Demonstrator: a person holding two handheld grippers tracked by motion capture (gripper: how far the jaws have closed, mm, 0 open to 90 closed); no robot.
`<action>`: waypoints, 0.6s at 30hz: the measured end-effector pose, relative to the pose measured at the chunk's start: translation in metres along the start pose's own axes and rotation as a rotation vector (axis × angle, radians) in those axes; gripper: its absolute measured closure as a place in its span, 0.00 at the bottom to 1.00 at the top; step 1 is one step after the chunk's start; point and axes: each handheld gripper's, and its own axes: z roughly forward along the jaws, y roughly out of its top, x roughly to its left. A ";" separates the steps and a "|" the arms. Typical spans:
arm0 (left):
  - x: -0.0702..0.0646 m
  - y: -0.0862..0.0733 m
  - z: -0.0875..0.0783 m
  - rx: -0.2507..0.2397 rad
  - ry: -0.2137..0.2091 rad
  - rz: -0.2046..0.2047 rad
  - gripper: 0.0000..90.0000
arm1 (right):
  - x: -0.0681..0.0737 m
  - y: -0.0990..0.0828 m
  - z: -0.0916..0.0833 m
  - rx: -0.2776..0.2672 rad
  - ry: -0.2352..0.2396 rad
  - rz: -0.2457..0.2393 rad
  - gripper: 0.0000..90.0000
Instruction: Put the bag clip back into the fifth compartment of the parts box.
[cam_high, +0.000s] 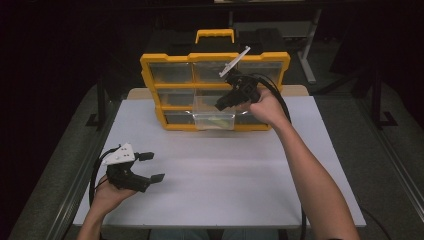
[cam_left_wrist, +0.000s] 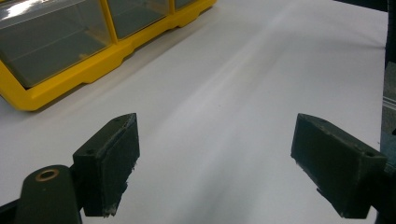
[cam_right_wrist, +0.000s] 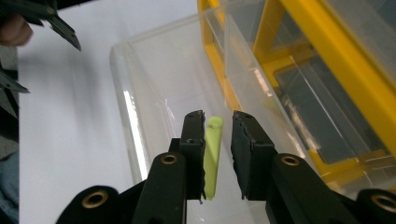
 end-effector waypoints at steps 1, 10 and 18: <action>0.000 0.000 0.000 0.001 0.000 0.000 0.17 | 0.001 0.000 -0.002 -0.005 0.005 0.005 0.81; 0.002 0.000 -0.002 0.003 0.006 0.009 0.17 | 0.007 0.004 -0.024 -0.060 0.013 0.024 0.68; 0.003 0.000 -0.002 -0.003 0.004 0.011 0.17 | 0.014 0.008 -0.039 -0.102 0.036 0.031 0.52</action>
